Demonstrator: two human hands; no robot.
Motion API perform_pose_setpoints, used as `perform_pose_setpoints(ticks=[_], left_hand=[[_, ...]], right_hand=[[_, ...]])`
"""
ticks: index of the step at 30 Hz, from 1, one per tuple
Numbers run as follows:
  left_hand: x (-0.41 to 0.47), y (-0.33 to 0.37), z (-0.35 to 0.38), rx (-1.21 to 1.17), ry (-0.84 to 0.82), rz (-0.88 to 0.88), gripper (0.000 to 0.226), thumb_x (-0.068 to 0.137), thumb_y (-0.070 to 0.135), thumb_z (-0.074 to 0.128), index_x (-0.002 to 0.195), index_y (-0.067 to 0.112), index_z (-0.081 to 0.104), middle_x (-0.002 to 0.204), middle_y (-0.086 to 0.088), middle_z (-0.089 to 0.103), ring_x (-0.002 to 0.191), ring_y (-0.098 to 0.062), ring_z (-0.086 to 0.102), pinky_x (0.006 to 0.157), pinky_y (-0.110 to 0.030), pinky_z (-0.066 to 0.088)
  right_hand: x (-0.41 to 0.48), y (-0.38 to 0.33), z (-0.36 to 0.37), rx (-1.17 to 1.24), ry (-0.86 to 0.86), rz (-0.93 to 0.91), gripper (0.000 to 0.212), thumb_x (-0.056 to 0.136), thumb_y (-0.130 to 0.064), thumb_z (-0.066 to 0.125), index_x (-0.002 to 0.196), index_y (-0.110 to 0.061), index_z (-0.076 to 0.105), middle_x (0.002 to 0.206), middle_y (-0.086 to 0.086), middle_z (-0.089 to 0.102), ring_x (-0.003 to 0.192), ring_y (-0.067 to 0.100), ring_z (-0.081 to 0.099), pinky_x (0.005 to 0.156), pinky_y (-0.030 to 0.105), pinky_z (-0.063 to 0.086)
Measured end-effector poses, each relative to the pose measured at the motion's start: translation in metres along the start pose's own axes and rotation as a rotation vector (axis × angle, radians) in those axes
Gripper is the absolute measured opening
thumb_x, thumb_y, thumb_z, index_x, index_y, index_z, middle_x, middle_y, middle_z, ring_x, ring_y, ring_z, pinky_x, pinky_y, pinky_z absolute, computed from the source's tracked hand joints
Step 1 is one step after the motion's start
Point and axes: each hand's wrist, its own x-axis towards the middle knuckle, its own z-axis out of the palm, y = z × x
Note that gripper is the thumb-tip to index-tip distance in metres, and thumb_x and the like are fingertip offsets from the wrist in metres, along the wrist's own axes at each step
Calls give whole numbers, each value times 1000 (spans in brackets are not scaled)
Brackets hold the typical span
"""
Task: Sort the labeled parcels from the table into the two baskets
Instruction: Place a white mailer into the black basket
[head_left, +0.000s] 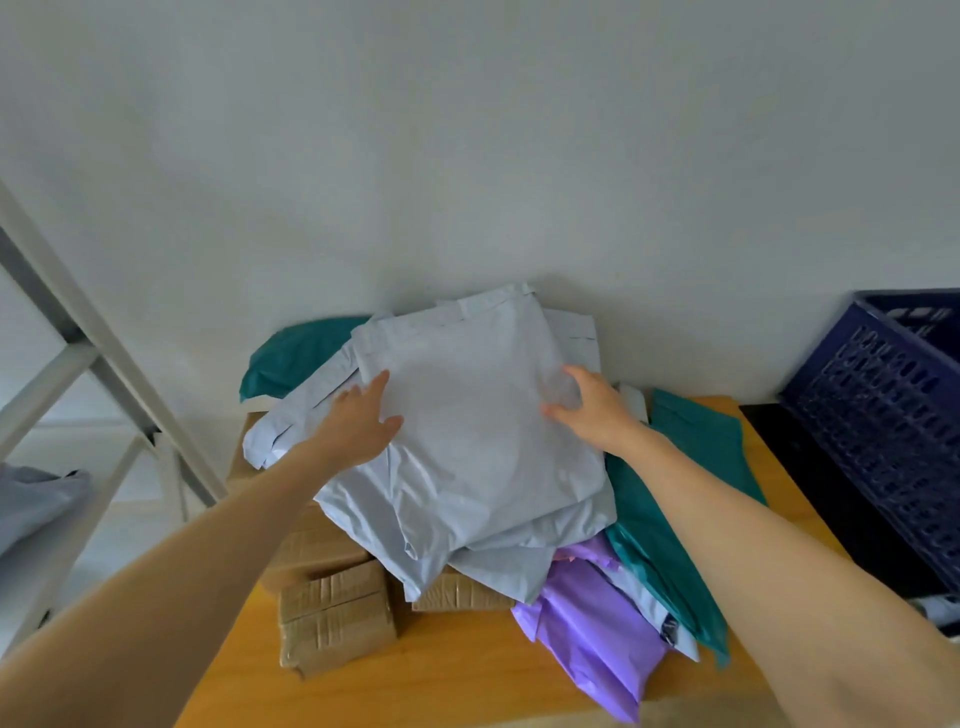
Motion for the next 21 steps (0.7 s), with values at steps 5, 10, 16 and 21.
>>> perform_pose_setpoints(ticks=[5,10,16,21], left_hand=[[1,1,9,-128,-31,-22,67,98,27,51,153,17,14,146,-18,37,134,-35,34,109,-42,32],[-2,4,17,-211,57,-33,61,97,18,51,151,18,23,137,-15,48,123,-33,46,100,-38,40],[-2,13,16,-462,161,-114,55,90,0,49,141,19,44,129,-7,51,91,-16,51,68,-19,41],[-4,22,15,-513,196,-109,56,87,-10,46,137,16,49,122,-5,51,92,-22,55,63,-16,45]], right_hand=[[9,5,8,35,-4,20,83,84,-43,70,150,-22,25,146,9,34,131,26,40,104,38,38],[21,7,7,119,-13,22,87,82,-36,74,151,-22,22,148,6,36,130,25,42,105,38,40],[27,7,5,226,25,1,71,80,-19,76,139,-17,36,126,4,52,100,14,49,67,19,41],[29,13,-3,325,29,0,74,78,-16,78,138,-20,36,113,-4,46,102,14,47,77,25,40]])
